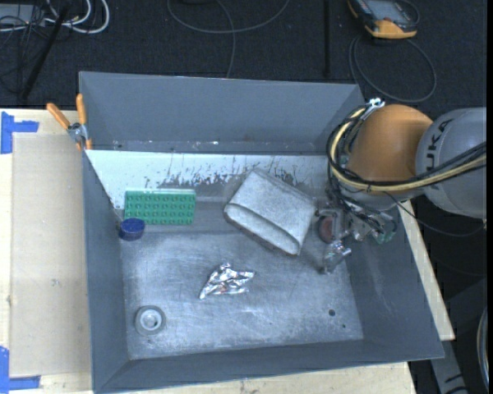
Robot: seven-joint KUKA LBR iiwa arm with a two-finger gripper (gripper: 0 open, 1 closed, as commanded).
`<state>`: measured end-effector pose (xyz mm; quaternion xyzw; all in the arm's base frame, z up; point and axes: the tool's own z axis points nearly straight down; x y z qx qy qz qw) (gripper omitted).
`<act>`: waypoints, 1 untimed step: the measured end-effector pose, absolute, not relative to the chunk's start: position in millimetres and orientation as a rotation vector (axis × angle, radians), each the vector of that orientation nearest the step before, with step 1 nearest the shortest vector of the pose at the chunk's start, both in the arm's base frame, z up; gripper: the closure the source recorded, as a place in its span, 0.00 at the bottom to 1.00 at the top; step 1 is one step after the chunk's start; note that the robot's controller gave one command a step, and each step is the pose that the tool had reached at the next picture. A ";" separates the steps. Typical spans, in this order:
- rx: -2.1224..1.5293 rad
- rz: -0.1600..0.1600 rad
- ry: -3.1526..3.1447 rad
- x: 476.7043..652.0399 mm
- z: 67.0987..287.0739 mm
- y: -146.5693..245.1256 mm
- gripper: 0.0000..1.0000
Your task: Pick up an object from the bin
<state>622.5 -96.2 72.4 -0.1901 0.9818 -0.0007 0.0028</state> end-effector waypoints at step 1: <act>-0.205 0.000 3.129 614.8 136.8 -70.7 0.00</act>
Offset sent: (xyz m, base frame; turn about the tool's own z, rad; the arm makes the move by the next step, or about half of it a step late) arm -0.0093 0.0248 0.0625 0.2521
